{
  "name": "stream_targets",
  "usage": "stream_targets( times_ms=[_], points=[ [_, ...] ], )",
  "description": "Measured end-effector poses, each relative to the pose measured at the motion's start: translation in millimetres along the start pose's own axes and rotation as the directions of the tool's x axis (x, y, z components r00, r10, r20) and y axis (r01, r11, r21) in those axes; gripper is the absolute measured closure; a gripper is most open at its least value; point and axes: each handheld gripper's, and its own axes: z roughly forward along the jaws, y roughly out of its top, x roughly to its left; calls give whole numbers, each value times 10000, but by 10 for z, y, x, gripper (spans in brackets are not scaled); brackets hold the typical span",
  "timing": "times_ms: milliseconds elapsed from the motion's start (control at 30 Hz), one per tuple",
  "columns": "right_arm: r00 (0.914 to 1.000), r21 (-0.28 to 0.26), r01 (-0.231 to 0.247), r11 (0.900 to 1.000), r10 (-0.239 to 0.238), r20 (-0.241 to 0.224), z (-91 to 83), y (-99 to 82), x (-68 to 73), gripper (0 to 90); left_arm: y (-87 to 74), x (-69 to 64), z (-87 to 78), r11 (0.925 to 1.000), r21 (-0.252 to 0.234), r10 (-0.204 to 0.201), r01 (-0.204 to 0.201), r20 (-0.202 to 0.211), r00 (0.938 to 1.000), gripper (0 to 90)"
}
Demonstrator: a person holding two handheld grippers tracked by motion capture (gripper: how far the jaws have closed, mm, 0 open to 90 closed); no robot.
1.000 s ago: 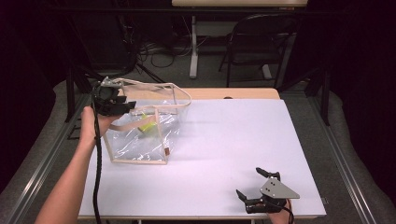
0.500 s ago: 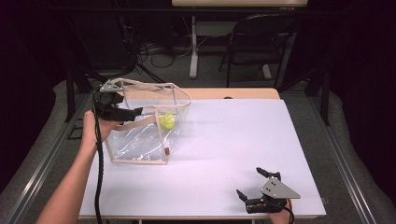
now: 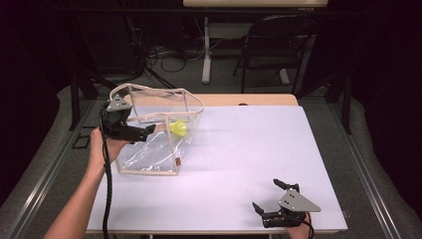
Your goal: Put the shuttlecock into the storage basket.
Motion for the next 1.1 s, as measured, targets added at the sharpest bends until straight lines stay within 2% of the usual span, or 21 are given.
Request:
stream_targets(
  times_ms=[367,667,1100],
  points=[
    [10000,42,-9,10000,9,-42,1,-4,-1,2,-111,-164,-118,9986,-450,293,-290,62,9996,0],
    [9999,33,37,10000,-37,-114,19,8,4,2,-236,-291,-187,9960,-809,379,-370,93,9992,0],
    [9997,95,190,9998,-189,-140,40,27,38,2,-411,-518,-321,9888,-1308,765,-724,265,9967,0]
  ],
)
